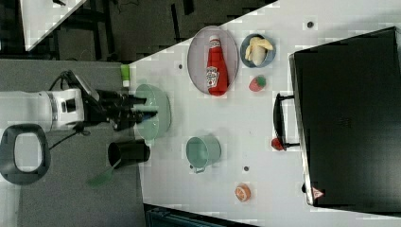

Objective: Pick ketchup from plate and place it on table.

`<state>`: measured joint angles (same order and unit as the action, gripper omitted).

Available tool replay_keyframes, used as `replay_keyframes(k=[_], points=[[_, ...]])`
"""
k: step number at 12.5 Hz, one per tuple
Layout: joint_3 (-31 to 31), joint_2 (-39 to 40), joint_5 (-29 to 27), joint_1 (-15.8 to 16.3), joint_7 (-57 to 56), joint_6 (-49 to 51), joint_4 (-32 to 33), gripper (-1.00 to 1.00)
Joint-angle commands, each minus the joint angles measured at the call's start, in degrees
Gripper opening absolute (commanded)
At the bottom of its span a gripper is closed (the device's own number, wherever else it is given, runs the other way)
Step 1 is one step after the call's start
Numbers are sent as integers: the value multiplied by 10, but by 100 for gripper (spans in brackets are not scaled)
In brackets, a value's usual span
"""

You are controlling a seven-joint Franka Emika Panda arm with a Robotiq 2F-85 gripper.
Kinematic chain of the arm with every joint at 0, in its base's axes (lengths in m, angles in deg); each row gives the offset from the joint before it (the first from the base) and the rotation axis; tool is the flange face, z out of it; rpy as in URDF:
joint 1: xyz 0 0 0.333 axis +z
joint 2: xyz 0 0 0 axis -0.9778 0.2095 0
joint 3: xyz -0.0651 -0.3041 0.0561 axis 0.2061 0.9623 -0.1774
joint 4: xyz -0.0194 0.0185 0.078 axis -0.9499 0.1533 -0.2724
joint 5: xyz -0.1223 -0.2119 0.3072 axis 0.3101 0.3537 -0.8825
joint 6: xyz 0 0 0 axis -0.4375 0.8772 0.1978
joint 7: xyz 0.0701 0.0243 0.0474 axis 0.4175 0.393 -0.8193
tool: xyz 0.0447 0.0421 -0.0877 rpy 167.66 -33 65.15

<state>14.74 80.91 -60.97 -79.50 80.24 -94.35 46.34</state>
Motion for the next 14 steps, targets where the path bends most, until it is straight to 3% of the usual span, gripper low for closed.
replay_keyframes(k=[1,3,14], points=[[-35,-135,-8,-50,26,93,58,59],[-38,-119,-8,-49,-7,89,58,99],[-64,95,-8,-39,-243,-76,52,100]])
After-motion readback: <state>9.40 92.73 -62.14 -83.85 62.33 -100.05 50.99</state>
